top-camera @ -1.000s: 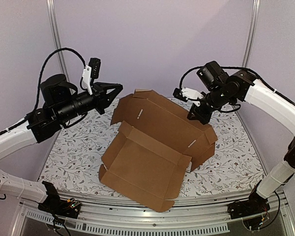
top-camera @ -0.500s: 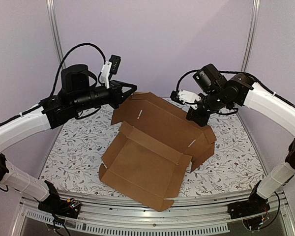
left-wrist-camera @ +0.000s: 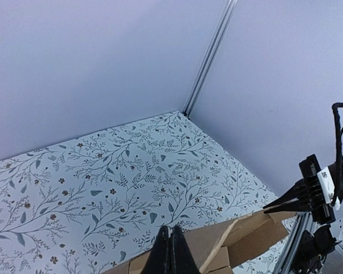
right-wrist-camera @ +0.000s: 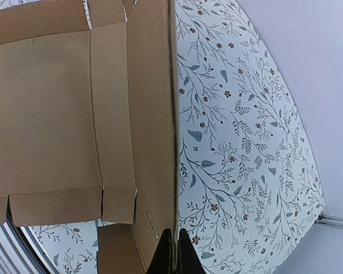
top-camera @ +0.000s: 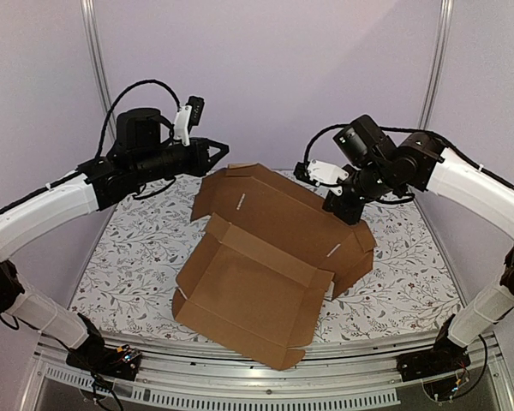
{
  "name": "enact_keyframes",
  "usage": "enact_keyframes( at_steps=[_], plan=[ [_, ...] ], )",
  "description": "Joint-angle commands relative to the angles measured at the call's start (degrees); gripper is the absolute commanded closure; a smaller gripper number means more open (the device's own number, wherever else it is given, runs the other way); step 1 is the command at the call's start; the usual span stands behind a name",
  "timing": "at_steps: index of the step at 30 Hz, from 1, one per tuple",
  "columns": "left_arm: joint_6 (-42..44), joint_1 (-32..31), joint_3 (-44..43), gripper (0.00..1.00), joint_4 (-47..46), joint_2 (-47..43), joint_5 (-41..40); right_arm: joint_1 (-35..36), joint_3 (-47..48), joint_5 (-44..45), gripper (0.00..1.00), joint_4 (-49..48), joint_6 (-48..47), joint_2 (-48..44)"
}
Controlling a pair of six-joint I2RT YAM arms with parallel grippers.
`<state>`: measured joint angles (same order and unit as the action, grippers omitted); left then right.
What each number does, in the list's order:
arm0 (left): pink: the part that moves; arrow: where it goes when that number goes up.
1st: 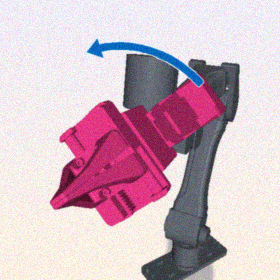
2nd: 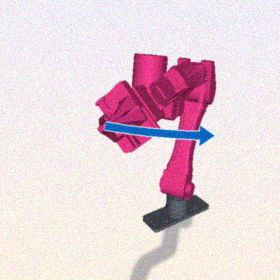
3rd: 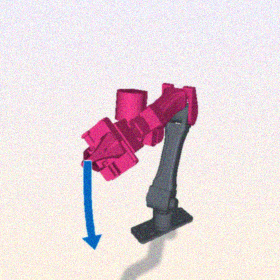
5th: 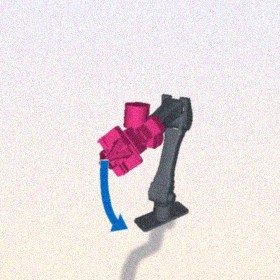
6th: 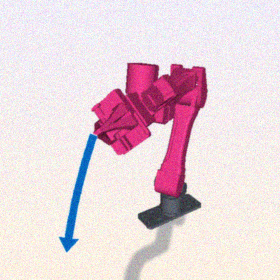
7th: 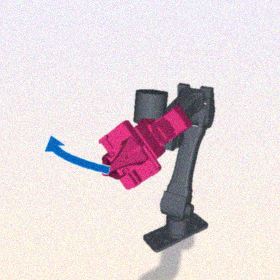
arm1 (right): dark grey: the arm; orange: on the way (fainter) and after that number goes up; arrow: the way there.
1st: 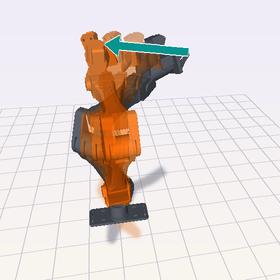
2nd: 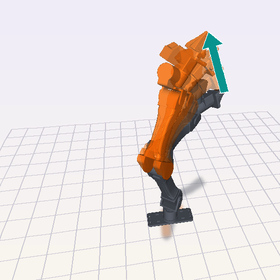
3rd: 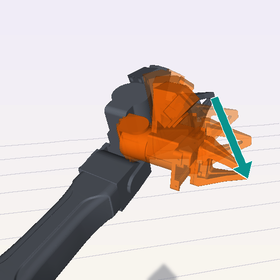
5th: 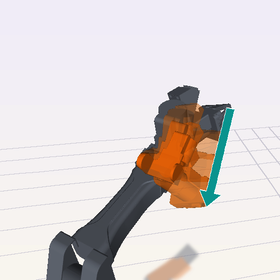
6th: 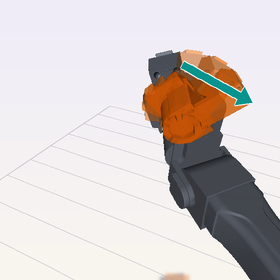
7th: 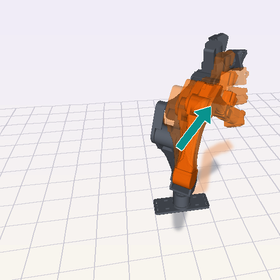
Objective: Fold the paper box
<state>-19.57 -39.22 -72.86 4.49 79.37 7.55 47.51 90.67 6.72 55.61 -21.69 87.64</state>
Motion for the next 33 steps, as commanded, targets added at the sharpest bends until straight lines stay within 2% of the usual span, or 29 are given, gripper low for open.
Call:
enact_keyframes(
  at_steps=[1,21,33],
  plan=[
    [-0.6,0.5,-1.7,1.0,3.3,1.3,3.1,1.1,-0.6,1.8,1.0,-2.0,0.3,-1.1],
    [3.4,0.2,-3.4,1.0,13.1,1.7,7.0,2.8,4.1,6.5,1.0,-2.4,1.7,2.5],
    [5.2,-1.7,-5.4,1.0,18.7,1.4,5.6,3.4,6.7,9.8,1.0,-2.0,4.1,4.6]
  ],
)
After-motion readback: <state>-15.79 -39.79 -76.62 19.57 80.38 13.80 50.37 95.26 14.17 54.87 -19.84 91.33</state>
